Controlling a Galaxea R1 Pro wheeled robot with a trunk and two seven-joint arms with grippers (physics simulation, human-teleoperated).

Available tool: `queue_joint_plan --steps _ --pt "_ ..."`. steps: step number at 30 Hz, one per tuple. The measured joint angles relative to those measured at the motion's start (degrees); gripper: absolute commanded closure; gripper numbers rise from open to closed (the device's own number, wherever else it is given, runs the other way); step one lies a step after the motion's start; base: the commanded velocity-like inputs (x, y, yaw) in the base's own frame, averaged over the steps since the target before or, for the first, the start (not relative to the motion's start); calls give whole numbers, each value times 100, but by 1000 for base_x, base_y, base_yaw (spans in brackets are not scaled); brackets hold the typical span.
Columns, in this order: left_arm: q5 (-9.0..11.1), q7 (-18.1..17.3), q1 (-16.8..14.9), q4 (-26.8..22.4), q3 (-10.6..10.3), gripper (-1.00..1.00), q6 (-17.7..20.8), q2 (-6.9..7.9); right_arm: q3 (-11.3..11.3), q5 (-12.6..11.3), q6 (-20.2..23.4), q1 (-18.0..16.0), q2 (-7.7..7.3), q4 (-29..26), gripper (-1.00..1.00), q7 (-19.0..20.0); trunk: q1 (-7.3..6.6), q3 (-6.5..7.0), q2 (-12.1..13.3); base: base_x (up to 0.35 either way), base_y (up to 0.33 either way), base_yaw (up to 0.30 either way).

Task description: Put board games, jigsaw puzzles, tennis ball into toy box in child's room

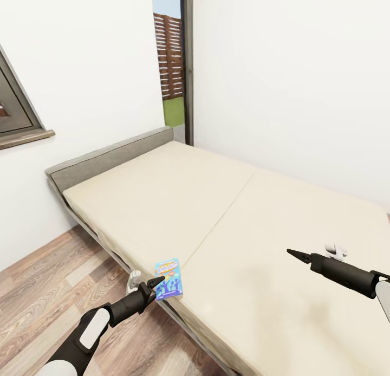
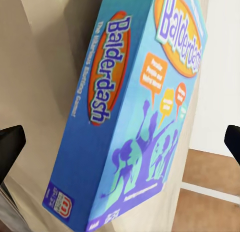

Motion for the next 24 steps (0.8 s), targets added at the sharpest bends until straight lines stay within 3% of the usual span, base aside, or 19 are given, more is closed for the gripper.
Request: queue_joint_plan --steps 24 --pt "0 -5 0 0 3 -100 0 1 0 0 0 0 0 3 -100 -1 0 0 0 0 0 -8"
